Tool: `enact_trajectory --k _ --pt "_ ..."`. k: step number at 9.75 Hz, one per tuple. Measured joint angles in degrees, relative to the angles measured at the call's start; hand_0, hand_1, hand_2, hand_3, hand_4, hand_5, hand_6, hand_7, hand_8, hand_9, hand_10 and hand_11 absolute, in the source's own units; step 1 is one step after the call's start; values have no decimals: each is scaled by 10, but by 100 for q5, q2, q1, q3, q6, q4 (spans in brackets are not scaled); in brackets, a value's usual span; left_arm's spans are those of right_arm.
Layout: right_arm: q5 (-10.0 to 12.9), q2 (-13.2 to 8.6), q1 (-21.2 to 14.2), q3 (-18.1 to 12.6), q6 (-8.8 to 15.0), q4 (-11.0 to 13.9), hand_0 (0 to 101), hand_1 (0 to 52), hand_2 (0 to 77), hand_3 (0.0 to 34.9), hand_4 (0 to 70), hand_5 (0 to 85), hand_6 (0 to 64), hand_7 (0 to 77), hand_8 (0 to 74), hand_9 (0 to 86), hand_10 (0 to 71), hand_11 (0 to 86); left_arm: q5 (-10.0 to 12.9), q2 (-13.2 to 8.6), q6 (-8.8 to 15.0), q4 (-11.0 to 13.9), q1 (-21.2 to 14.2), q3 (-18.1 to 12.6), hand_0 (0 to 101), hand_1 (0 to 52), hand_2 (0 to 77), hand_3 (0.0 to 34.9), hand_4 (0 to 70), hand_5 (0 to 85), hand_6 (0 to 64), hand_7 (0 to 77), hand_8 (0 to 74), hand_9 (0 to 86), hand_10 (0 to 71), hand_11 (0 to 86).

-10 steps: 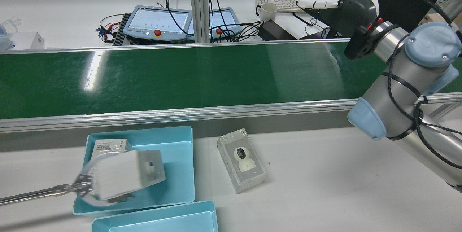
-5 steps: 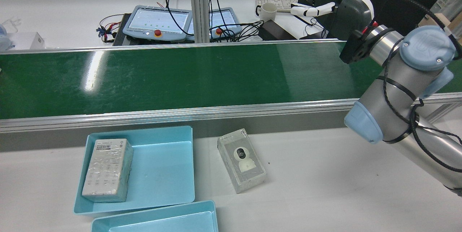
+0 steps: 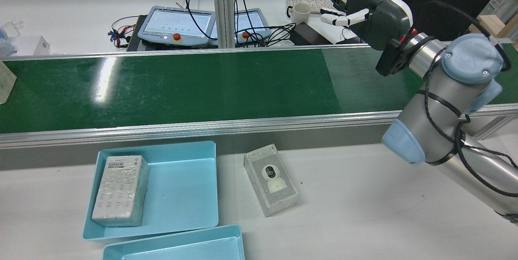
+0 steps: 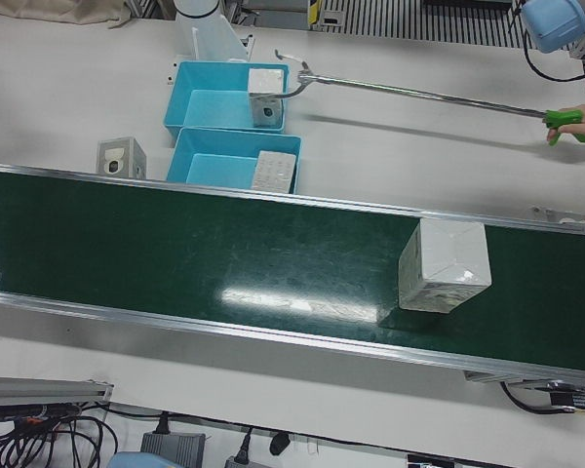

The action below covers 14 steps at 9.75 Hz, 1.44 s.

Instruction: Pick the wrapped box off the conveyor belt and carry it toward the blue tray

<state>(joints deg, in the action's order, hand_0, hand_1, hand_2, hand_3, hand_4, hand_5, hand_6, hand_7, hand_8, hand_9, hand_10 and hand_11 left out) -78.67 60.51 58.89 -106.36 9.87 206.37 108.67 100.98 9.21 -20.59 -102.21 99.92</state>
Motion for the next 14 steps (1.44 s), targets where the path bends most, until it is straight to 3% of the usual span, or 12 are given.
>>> enact_trajectory --k 14 --pt "1 -42 -52 54 1 9 530 262 338 164 71 158 0 5 0 11 44 87 0 0 0 0 0 0 0 0 5 0 5 5 0 5 5 0 0 0"
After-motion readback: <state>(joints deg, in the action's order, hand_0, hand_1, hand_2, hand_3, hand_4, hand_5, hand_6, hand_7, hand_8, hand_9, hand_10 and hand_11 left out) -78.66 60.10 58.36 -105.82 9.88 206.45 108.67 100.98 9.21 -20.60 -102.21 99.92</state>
